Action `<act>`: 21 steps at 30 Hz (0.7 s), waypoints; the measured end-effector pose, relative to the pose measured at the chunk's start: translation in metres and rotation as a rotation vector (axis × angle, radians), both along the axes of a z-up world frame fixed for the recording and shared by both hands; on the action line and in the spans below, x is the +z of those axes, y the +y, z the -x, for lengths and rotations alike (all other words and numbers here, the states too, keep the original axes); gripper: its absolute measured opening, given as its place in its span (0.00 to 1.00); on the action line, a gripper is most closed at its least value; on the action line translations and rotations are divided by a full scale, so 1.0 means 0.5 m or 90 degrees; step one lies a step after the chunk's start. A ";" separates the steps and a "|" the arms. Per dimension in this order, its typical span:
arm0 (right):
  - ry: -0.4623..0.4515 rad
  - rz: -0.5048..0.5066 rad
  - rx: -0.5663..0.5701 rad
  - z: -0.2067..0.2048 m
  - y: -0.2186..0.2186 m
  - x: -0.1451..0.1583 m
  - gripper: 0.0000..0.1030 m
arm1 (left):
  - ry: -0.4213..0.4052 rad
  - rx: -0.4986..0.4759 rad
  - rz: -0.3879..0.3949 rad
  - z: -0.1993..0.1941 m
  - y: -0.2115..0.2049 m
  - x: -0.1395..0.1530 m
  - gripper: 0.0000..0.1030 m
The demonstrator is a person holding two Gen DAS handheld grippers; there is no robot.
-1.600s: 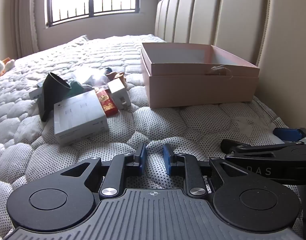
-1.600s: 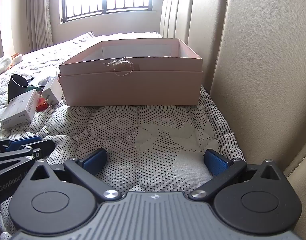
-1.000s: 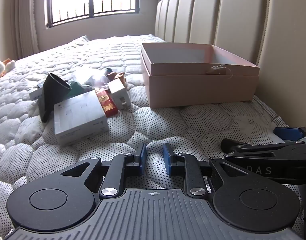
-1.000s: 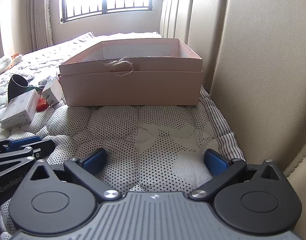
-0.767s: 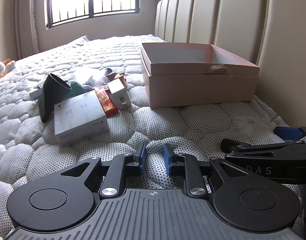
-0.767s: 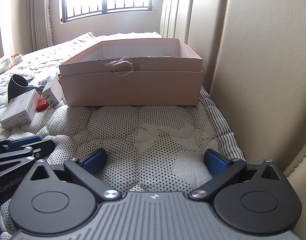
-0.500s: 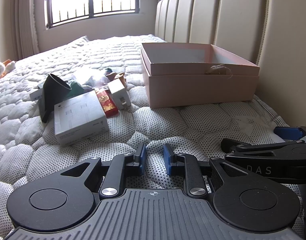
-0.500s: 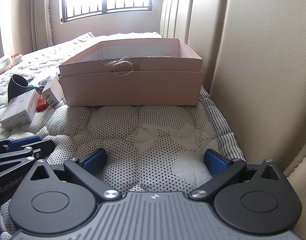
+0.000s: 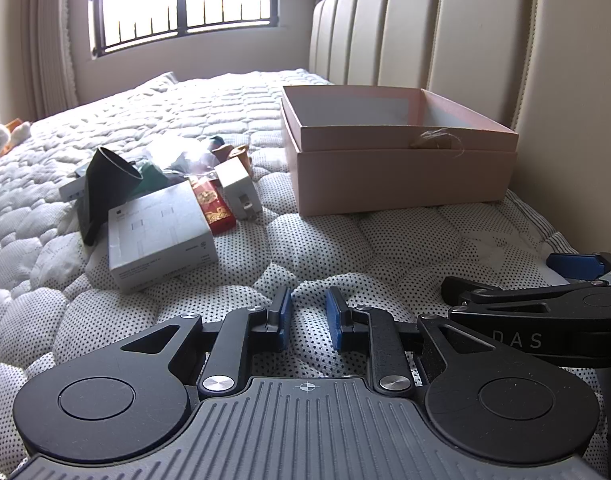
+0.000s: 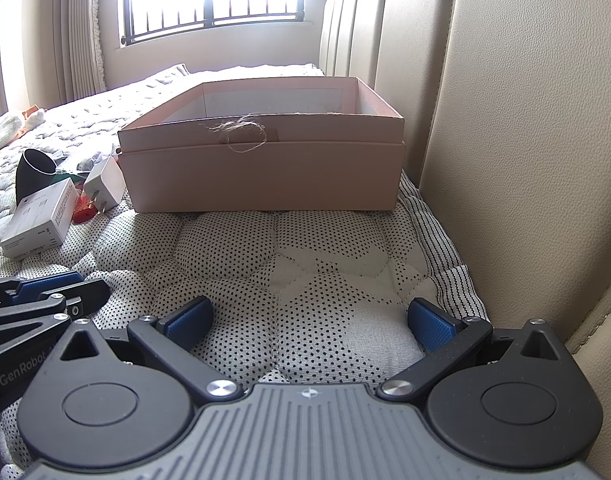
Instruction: Organize rigid objects
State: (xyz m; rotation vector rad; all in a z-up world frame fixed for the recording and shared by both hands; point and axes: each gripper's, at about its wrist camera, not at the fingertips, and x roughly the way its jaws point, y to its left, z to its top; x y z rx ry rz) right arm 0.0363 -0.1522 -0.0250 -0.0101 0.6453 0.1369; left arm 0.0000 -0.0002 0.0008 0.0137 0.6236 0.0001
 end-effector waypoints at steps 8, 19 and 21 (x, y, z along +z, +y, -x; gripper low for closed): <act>0.000 0.000 0.000 0.000 0.000 0.000 1.00 | 0.000 0.000 0.001 -0.001 0.001 -0.001 0.22; 0.000 -0.002 0.000 0.000 -0.001 0.001 1.00 | -0.001 0.000 0.003 0.001 0.002 -0.001 0.22; 0.000 -0.001 0.000 0.000 0.000 0.001 1.00 | 0.000 0.000 0.002 0.001 0.001 -0.001 0.22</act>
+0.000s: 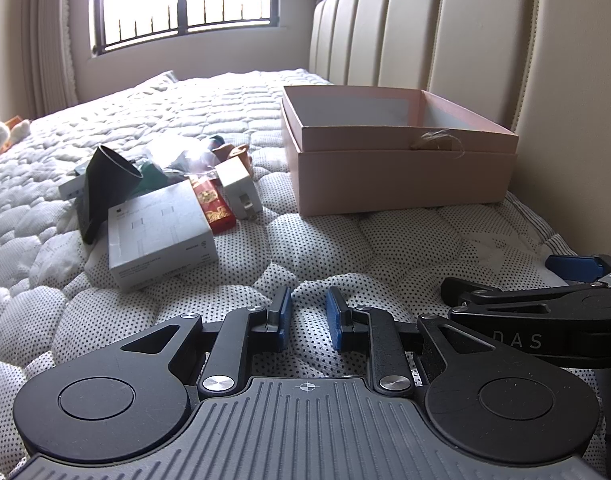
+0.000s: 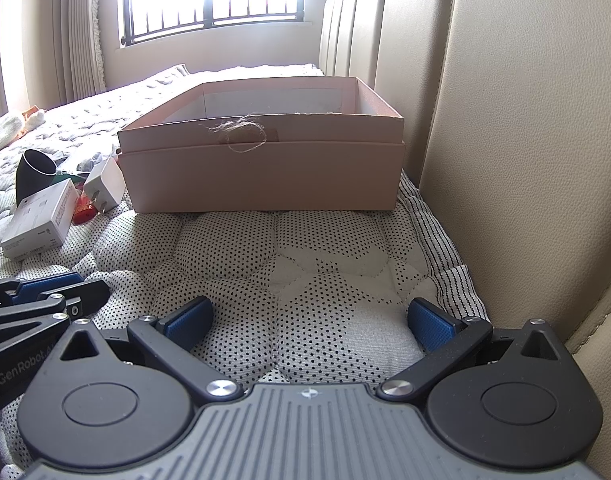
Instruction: Organize rigid objects
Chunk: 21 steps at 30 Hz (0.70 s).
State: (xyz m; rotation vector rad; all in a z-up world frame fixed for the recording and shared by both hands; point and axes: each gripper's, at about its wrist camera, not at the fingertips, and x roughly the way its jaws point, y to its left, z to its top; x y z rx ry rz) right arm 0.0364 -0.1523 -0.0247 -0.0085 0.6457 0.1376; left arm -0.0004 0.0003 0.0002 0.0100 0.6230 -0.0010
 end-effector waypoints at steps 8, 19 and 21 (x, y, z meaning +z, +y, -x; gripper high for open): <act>0.003 0.002 0.001 -0.001 0.004 0.000 1.00 | 0.000 0.000 0.003 0.000 0.000 0.000 0.22; -0.006 0.039 0.007 0.005 0.015 0.012 1.00 | 0.005 -0.002 -0.003 -0.004 0.000 0.000 0.22; 0.036 0.020 0.027 -0.006 0.004 0.019 1.00 | 0.006 -0.002 -0.002 -0.004 0.000 0.000 0.22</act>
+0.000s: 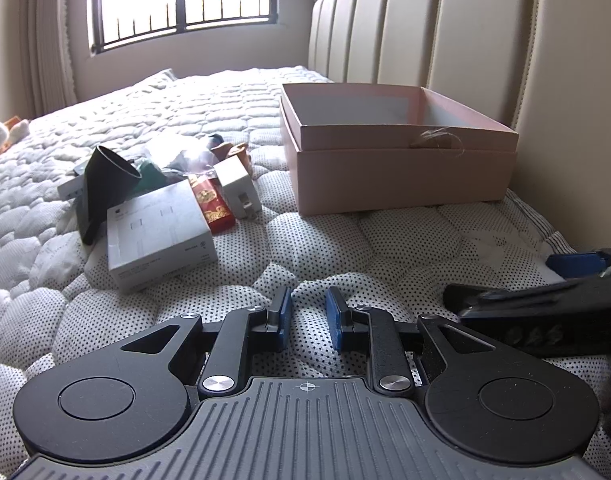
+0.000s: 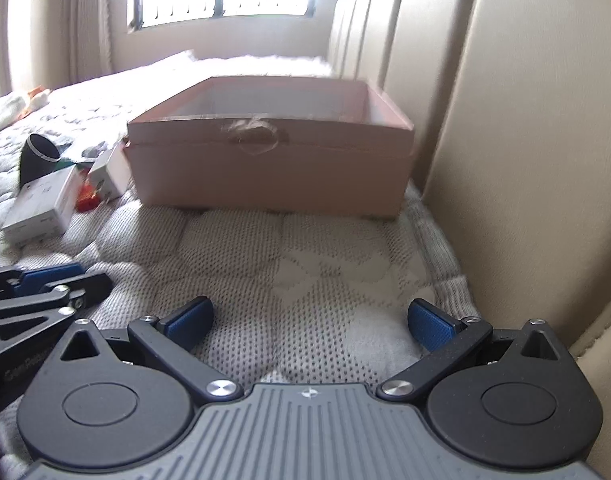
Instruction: Organize rigid objects
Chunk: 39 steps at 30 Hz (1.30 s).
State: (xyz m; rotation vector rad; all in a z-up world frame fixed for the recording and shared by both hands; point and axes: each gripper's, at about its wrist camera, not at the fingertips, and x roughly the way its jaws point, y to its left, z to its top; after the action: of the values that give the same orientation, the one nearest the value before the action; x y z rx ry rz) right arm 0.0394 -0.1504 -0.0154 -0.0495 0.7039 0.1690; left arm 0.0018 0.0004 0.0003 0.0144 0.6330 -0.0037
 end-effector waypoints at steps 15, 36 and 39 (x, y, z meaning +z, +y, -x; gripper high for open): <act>0.130 0.021 0.051 -0.034 0.006 0.015 1.00 | -0.078 0.049 0.089 -0.004 0.183 0.095 0.23; -0.104 0.028 0.226 0.125 0.132 0.130 1.00 | -0.012 0.043 0.157 -0.225 0.531 0.152 0.23; -0.095 0.037 0.220 0.122 0.121 0.116 1.00 | 0.041 0.084 0.129 -0.263 0.559 0.131 0.23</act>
State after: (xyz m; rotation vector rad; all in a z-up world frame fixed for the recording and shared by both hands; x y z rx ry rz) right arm -0.0216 -0.0901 0.0426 -0.2380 0.5473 0.4713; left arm 0.1333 0.2800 0.0657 -0.2240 0.6943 0.0600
